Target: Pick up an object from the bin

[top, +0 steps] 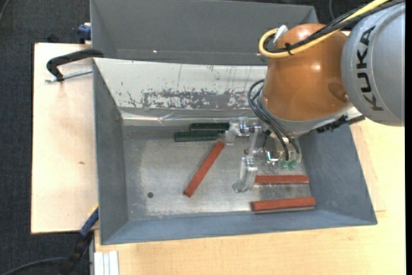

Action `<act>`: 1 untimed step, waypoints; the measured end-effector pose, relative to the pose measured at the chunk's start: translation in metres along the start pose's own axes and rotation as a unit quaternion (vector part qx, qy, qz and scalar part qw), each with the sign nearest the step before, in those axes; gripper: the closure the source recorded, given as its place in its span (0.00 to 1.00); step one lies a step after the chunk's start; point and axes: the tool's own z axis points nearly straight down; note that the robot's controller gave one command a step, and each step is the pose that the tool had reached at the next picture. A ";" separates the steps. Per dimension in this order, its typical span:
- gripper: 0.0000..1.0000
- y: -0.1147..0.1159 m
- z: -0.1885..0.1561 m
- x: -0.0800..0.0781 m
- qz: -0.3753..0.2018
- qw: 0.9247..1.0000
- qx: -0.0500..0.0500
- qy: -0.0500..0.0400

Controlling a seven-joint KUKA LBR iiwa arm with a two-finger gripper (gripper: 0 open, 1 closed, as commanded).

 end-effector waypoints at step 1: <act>0.00 -0.011 0.131 -0.017 -0.080 0.997 0.000 -0.001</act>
Offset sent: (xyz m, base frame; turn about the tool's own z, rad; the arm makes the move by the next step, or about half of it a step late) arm 0.0171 -0.0118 -0.1276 -0.1601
